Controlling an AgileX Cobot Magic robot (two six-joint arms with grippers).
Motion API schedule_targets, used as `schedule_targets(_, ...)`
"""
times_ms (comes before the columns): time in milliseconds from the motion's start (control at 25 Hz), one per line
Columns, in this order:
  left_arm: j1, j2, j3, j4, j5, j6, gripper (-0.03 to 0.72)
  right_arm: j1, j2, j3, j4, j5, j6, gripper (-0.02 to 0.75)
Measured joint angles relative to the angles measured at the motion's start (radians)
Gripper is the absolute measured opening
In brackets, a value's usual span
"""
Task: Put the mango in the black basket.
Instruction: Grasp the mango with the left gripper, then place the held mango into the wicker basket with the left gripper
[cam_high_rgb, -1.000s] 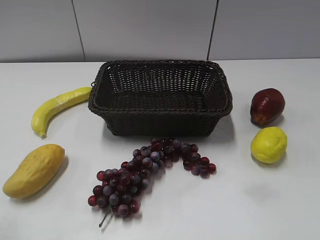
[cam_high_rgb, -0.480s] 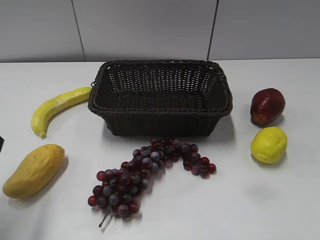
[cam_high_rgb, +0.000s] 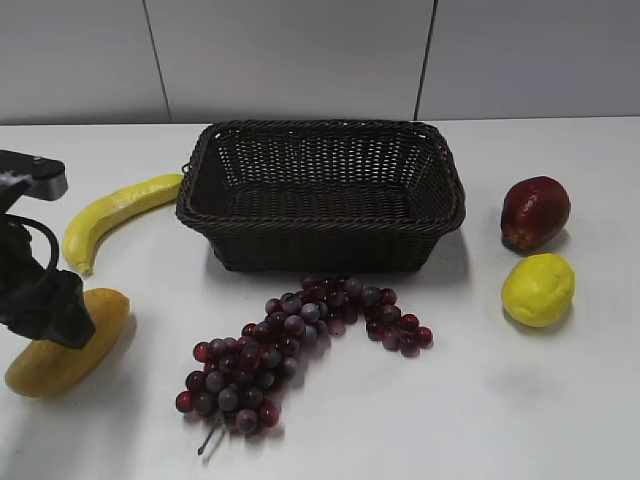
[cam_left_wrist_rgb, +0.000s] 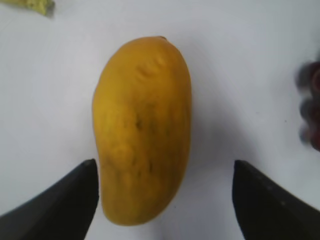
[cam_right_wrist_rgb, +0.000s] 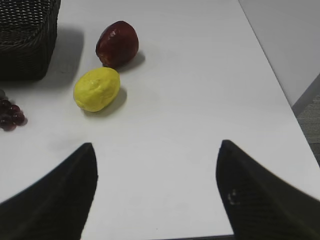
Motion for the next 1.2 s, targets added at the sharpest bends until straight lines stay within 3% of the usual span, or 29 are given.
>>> schedule_targets(280, -0.001, 0.141, -0.079, 0.015, -0.045, 0.000, 0.642, 0.000, 0.000, 0.000, 0.000, 0.000, 0.000, 0.569)
schedule_targets(640, -0.001, 0.261, -0.092, 0.034, -0.079, 0.000, 0.641, 0.000, 0.000, 0.000, 0.000, 0.000, 0.000, 0.569)
schedule_targets(800, -0.001, 0.267, -0.094, 0.034, -0.076, 0.000, 0.573, 0.000, 0.000, 0.000, 0.000, 0.000, 0.000, 0.569)
schedule_targets(1000, -0.001, 0.255, -0.156, 0.035, 0.041, 0.000, 0.561, 0.000, 0.000, 0.000, 0.000, 0.000, 0.000, 0.569)
schedule_targets(1200, -0.001, 0.191, -0.350, 0.033, 0.269, 0.000, 0.561, 0.000, 0.000, 0.000, 0.000, 0.000, 0.000, 0.569)
